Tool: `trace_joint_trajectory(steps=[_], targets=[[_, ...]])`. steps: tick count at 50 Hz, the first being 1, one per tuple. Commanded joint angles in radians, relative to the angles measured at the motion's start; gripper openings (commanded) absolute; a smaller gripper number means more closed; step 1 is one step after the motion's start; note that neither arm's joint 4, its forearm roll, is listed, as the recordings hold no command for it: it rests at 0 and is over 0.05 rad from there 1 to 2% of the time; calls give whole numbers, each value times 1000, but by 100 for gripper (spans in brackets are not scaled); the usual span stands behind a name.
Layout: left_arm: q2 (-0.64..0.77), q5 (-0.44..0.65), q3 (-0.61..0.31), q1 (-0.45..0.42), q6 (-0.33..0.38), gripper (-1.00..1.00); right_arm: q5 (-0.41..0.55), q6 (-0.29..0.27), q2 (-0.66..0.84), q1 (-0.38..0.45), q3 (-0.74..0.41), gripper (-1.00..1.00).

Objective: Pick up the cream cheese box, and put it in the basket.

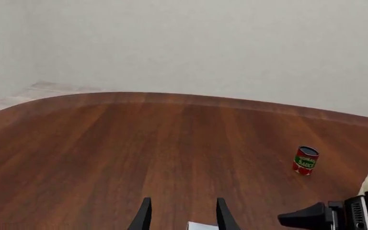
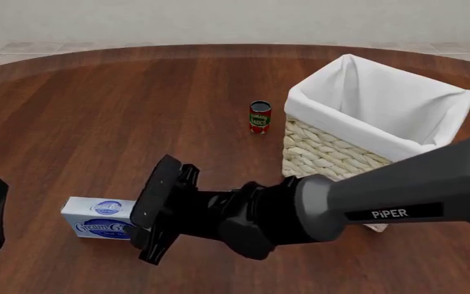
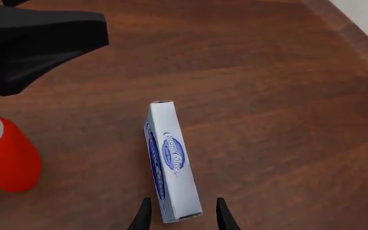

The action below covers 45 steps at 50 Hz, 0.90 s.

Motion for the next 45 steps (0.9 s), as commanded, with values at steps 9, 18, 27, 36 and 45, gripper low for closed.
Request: trace_joint_trajectory(steps=[9,18,27,36,45], targets=[[8,-7,0,2,-4,100,5,4,30,-1,-24,100],[2,-2,0,4,-6,100,8,5,47,0,-33,100],[-3,3,0,4,-8,100,9,8,65,0,-39,100],[-11,11,0,5,-9,100,11,9,75,3,-43,100],[-10,9,0,7,-9,100,15,5,92,-6,-53,100]])
